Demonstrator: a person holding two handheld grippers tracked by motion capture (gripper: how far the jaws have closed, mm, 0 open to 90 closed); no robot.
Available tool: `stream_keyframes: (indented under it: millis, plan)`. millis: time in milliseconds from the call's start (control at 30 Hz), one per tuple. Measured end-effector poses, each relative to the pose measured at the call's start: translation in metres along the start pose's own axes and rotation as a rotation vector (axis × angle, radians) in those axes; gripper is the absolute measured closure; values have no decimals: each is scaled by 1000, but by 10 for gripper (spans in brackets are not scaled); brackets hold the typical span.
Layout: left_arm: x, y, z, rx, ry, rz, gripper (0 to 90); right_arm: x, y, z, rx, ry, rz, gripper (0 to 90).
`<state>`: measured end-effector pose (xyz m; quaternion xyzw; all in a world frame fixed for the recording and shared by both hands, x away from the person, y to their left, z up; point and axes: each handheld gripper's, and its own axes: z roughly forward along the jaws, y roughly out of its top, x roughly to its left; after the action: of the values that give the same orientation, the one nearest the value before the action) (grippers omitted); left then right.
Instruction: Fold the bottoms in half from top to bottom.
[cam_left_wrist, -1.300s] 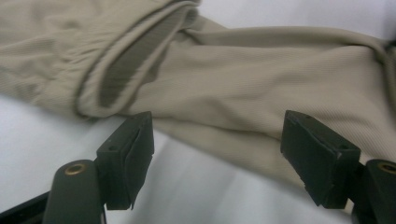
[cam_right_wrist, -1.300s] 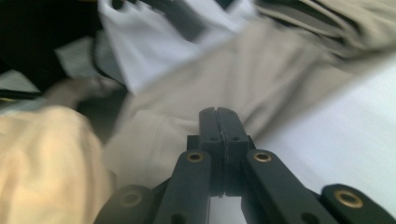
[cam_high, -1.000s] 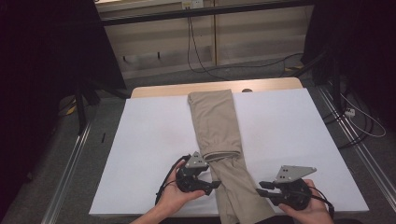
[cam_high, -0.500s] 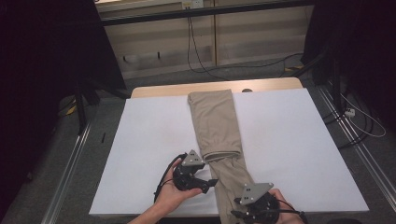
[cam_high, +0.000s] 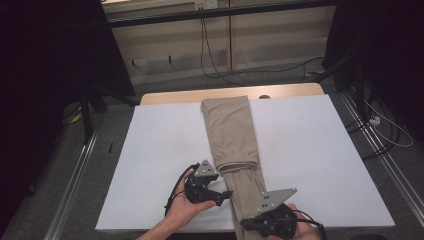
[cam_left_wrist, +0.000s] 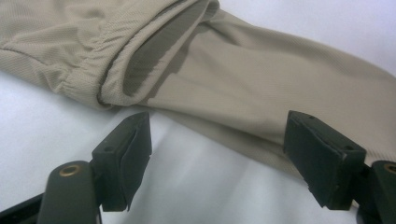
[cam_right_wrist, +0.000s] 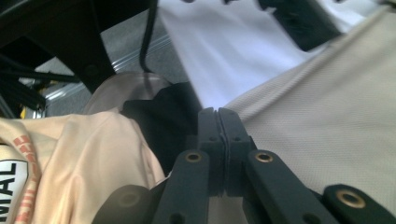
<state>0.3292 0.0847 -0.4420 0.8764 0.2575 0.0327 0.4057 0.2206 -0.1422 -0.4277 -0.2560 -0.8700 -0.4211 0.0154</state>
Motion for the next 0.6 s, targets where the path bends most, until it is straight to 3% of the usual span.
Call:
stream_keyframes:
  millis: [100, 167, 233, 300, 367, 433, 600]
  plan:
    - [0, 0, -1, 10, 4, 1, 240, 1, 0, 9, 36, 24, 9, 798]
    - [-1, 0, -2, 14, 5, 4, 244, 0, -2, 11, 55, 0, 1, 752]
    - [-5, -1, -4, 12, -17, 18, 287, -10, -1, 3, 20, -29, 32, 714]
    - [-8, -1, -5, 10, -35, 47, 417, -25, 1, -7, -9, -107, 49, 711]
    - [-12, 0, -3, 12, -33, 58, 453, -50, 5, -15, -19, -187, 93, 692]
    - [-15, 0, -2, 8, -40, 88, 520, -69, 10, -16, -8, -241, 93, 688]
    - [-23, -1, 2, 32, -96, 156, 660, -110, 19, -3, -17, -320, 159, 667]
